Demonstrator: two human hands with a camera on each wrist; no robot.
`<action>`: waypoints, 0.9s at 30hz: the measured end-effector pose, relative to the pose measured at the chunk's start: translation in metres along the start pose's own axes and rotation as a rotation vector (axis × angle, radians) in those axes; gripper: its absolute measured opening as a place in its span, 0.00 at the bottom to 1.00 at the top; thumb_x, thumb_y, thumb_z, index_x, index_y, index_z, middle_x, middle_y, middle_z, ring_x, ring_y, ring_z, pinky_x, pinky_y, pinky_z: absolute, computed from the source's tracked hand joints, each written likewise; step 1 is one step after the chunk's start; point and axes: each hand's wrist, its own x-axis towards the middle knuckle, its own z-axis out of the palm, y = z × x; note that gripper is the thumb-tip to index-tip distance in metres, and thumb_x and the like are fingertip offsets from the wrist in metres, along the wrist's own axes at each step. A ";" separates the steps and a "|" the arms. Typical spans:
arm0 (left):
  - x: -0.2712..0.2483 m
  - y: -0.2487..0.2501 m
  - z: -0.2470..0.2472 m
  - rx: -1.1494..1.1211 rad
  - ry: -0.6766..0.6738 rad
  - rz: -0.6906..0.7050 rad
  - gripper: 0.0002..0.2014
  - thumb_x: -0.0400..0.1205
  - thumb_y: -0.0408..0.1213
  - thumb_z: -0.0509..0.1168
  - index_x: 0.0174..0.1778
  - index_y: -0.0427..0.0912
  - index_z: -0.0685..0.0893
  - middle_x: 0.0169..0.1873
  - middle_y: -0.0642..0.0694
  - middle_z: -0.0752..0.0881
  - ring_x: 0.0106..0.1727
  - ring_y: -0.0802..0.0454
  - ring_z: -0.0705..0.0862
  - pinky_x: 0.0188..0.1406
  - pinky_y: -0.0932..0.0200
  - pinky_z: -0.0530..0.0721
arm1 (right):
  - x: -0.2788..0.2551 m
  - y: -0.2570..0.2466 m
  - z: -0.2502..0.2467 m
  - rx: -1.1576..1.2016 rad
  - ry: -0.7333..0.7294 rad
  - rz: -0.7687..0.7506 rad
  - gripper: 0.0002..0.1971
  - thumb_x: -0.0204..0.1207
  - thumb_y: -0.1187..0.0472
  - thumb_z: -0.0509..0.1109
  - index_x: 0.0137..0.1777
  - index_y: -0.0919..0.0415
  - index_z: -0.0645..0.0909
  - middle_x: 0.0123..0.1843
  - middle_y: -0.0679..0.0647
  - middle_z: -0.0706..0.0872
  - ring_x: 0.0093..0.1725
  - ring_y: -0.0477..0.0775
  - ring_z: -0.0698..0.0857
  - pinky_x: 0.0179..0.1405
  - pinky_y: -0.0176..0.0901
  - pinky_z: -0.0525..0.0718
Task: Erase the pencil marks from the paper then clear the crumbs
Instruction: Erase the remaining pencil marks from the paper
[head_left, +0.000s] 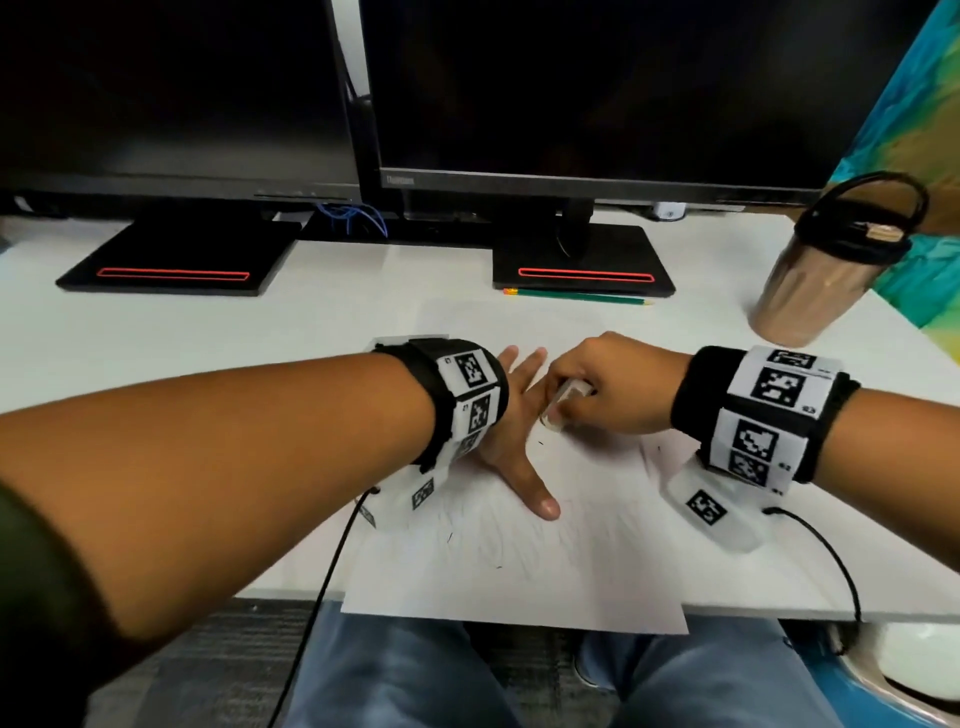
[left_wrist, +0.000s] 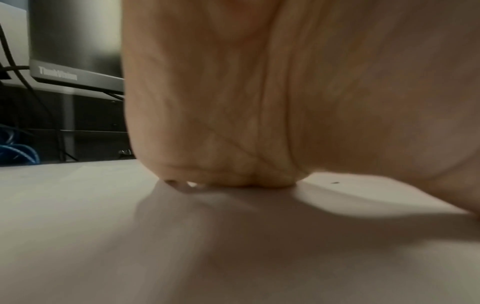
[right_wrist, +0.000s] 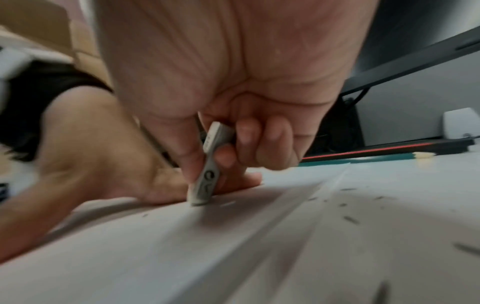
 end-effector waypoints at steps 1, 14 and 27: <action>0.001 -0.001 -0.001 0.007 -0.013 0.002 0.69 0.63 0.79 0.68 0.83 0.56 0.27 0.82 0.42 0.22 0.83 0.35 0.25 0.80 0.27 0.38 | -0.002 -0.003 0.001 0.016 -0.060 -0.021 0.03 0.75 0.54 0.74 0.40 0.45 0.83 0.40 0.42 0.89 0.44 0.45 0.85 0.45 0.41 0.83; 0.004 -0.001 -0.003 -0.015 -0.002 -0.030 0.72 0.59 0.80 0.69 0.81 0.57 0.22 0.82 0.43 0.23 0.84 0.37 0.27 0.81 0.29 0.40 | 0.003 0.018 -0.009 0.047 0.006 0.043 0.02 0.74 0.53 0.74 0.43 0.48 0.89 0.41 0.43 0.90 0.45 0.46 0.86 0.53 0.51 0.86; 0.003 0.000 -0.003 -0.015 0.004 -0.042 0.73 0.58 0.80 0.70 0.81 0.58 0.23 0.83 0.44 0.23 0.84 0.38 0.28 0.81 0.29 0.42 | -0.006 0.013 -0.003 0.129 -0.163 -0.009 0.03 0.73 0.53 0.75 0.44 0.49 0.89 0.43 0.45 0.91 0.44 0.44 0.86 0.52 0.45 0.85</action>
